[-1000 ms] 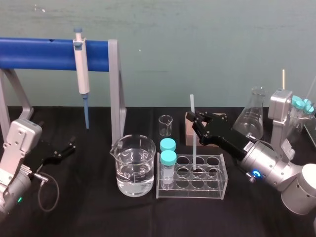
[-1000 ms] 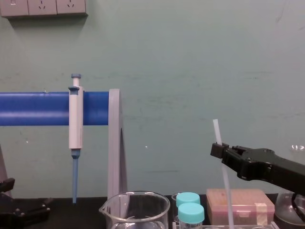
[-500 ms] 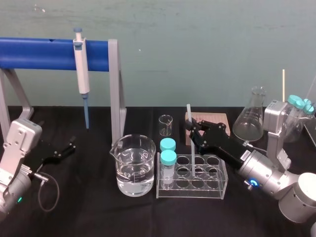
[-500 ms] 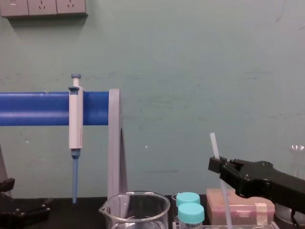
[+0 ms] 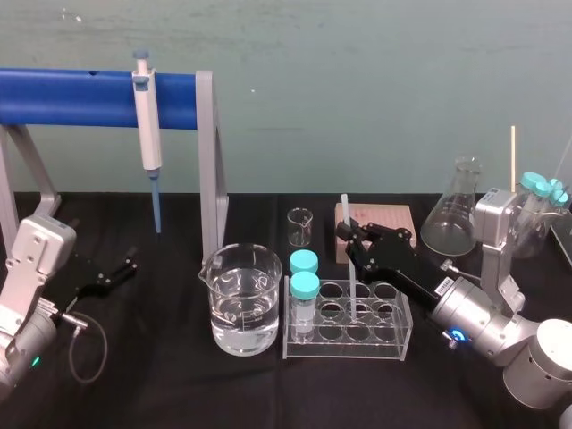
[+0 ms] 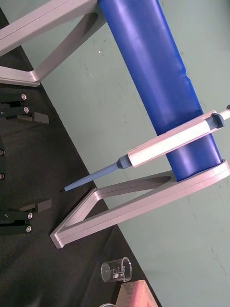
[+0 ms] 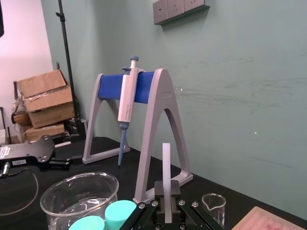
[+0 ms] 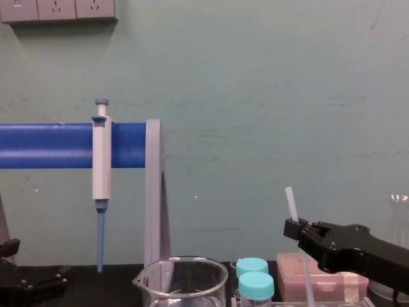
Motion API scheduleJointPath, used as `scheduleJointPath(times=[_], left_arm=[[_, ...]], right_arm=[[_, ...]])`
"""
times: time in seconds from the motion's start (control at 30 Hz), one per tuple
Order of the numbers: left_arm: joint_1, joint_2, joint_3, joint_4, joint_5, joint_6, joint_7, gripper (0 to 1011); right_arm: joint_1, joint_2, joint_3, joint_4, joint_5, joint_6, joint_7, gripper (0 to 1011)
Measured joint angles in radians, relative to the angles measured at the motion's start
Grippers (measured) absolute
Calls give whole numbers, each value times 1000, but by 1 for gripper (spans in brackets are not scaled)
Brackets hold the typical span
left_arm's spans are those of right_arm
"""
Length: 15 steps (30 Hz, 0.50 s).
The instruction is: Pick up the stirring rod with one hand, then place it down.
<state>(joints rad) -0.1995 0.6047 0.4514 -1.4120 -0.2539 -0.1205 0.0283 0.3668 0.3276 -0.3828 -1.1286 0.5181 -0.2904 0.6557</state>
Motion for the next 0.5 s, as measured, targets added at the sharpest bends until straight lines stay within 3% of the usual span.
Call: scheduleJointPath(times=[0.5], left_arm=[[0,0,0,0,0,0,0,1000]], right_arm=[[-1,-2,4,0,-6,0,-7,71]])
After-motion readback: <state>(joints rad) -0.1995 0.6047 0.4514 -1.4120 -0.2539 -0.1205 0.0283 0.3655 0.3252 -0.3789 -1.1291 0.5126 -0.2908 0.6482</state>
